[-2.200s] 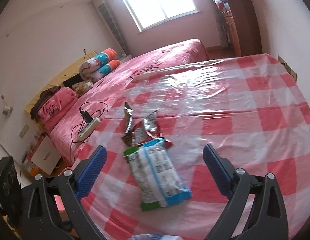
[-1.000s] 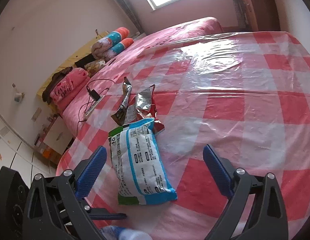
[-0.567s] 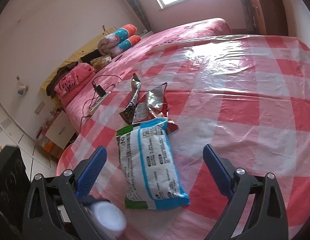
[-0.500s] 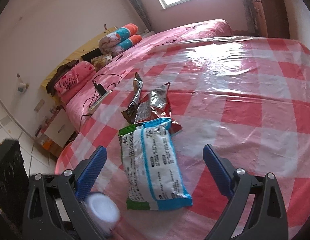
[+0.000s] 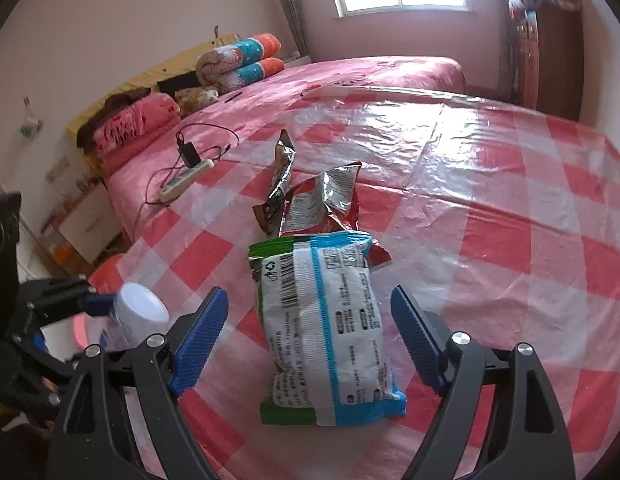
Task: Collect trash
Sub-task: 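Grasp the white plastic bottle with the left tool while the right tool grasps the green-white snack bag, then carry the bottle and snack bag over the orange bucket with both tools, then open both tools to drop the bottle and snack bag into the bucket, then move both tools back over the sheet toward the coffee stick and chip bag, then grasp the COFFEEMIX stick with the left tool while the right tool grasps the red chip bag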
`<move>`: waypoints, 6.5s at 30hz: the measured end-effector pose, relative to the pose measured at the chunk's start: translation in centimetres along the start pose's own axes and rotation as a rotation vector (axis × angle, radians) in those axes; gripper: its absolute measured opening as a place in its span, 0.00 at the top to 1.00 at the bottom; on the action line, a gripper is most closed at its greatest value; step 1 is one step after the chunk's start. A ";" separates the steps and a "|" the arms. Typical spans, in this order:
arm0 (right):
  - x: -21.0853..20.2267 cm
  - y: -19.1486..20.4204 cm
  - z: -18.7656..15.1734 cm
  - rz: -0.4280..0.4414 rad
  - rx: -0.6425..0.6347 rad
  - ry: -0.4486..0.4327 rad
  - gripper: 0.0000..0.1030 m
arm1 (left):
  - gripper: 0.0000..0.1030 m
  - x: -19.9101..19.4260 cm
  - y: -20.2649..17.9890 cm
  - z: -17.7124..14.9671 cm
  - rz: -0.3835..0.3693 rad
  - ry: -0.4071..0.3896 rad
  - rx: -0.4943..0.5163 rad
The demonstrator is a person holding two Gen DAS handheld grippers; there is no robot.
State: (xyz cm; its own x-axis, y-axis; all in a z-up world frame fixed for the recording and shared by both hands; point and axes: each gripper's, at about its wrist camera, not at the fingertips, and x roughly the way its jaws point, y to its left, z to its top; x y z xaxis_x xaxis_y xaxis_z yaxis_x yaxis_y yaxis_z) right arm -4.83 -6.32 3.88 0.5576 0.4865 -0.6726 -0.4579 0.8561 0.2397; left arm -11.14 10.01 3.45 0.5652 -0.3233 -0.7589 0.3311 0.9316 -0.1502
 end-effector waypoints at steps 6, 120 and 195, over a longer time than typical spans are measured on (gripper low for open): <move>0.8 0.2 -0.2 -0.051 -0.002 0.012 0.35 | 0.44 -0.7 1.6 -0.3 0.018 -0.025 -0.040; 4.1 18.3 2.6 0.169 -0.090 -0.050 0.08 | 0.19 -9.7 21.9 -8.8 0.404 -0.223 -0.442; 6.2 -1.6 4.5 0.002 0.086 0.051 0.18 | 0.77 13.0 7.9 15.2 0.304 0.049 -0.229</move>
State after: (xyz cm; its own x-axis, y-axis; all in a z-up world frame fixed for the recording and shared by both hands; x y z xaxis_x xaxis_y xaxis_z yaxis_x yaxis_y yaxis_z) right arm 2.50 -3.82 2.51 0.5202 0.4806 -0.7060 -0.3965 0.8681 0.2988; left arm 10.30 10.66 2.06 0.5728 -0.0238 -0.8193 -0.0260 0.9985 -0.0472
